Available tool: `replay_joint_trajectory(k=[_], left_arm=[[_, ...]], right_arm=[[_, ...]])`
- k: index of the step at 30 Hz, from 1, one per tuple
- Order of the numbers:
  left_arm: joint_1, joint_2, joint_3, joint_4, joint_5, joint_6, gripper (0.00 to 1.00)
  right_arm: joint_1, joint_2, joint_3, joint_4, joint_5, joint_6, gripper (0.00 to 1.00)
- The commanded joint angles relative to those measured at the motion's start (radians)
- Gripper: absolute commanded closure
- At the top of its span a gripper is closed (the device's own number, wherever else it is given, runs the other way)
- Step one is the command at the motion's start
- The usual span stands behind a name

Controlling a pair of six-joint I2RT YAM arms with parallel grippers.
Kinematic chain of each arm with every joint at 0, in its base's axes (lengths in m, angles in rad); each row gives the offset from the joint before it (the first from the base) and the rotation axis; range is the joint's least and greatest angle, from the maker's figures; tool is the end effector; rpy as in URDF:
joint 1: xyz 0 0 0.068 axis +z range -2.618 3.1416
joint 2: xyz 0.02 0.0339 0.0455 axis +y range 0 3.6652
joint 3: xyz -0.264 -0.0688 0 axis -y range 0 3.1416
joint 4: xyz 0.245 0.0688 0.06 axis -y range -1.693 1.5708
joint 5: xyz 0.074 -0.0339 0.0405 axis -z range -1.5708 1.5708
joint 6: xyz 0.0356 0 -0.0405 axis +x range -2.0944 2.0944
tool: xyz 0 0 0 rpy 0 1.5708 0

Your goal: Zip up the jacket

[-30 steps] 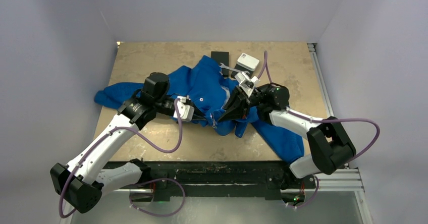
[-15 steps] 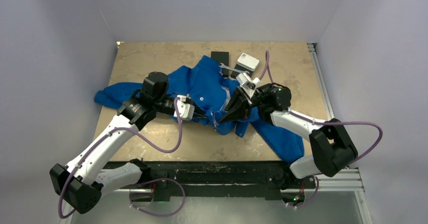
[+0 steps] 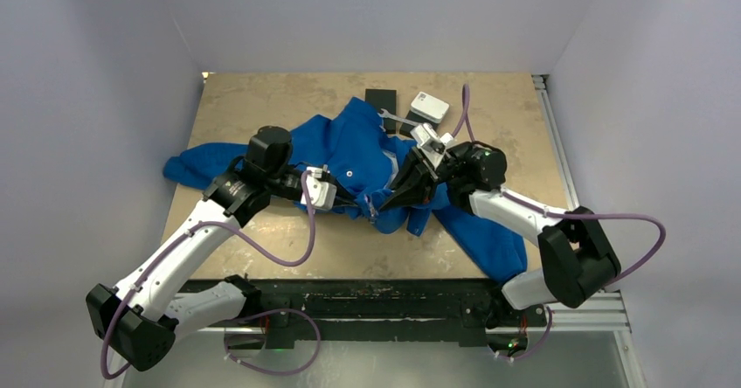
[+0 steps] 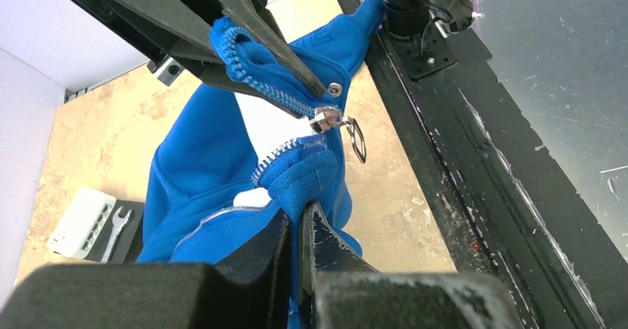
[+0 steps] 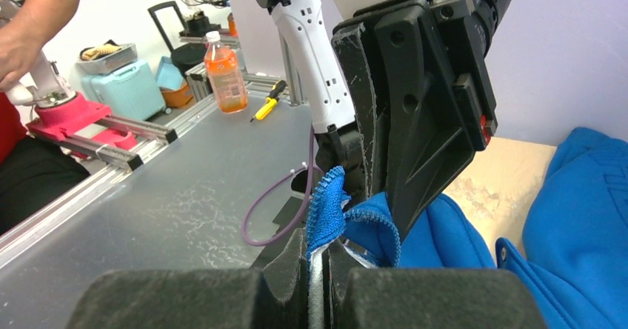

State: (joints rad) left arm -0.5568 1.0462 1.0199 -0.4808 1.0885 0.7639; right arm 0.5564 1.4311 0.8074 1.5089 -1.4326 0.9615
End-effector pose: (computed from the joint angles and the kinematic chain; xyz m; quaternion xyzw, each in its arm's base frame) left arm 0.1645 -0.1395 0.3516 0.6597 0.4213 -0.3990 0.4777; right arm 0.2082 0.1710 0.3416 -0.5548 0.3727 0.6490 0.3635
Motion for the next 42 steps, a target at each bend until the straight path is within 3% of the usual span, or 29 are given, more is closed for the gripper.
replay_joint_trajectory(k=[1,13,22,27,34,42], left_arm=[[-0.003,-0.021,0.0,0.006,0.044,0.043,1.0],[-0.009,-0.031,-0.015,0.019,0.027,0.057,1.0],[-0.008,-0.046,-0.019,0.097,0.023,-0.03,1.0],[-0.007,-0.046,-0.021,0.126,0.03,-0.063,1.0],[-0.008,-0.046,-0.027,0.079,0.032,-0.01,1.0],[-0.009,-0.051,-0.031,0.056,0.031,0.029,1.0]], right_arm=[[0.007,-0.004,0.057,0.153,0.021,0.003,1.0],[0.008,0.007,0.053,0.128,0.017,-0.009,1.0],[0.007,-0.035,0.004,0.058,0.006,-0.055,1.0],[0.006,-0.077,0.017,-0.168,0.024,-0.226,1.0],[0.01,-0.13,0.135,-0.753,0.074,-0.679,1.0],[0.01,-0.13,0.144,-0.797,0.067,-0.693,1.0]])
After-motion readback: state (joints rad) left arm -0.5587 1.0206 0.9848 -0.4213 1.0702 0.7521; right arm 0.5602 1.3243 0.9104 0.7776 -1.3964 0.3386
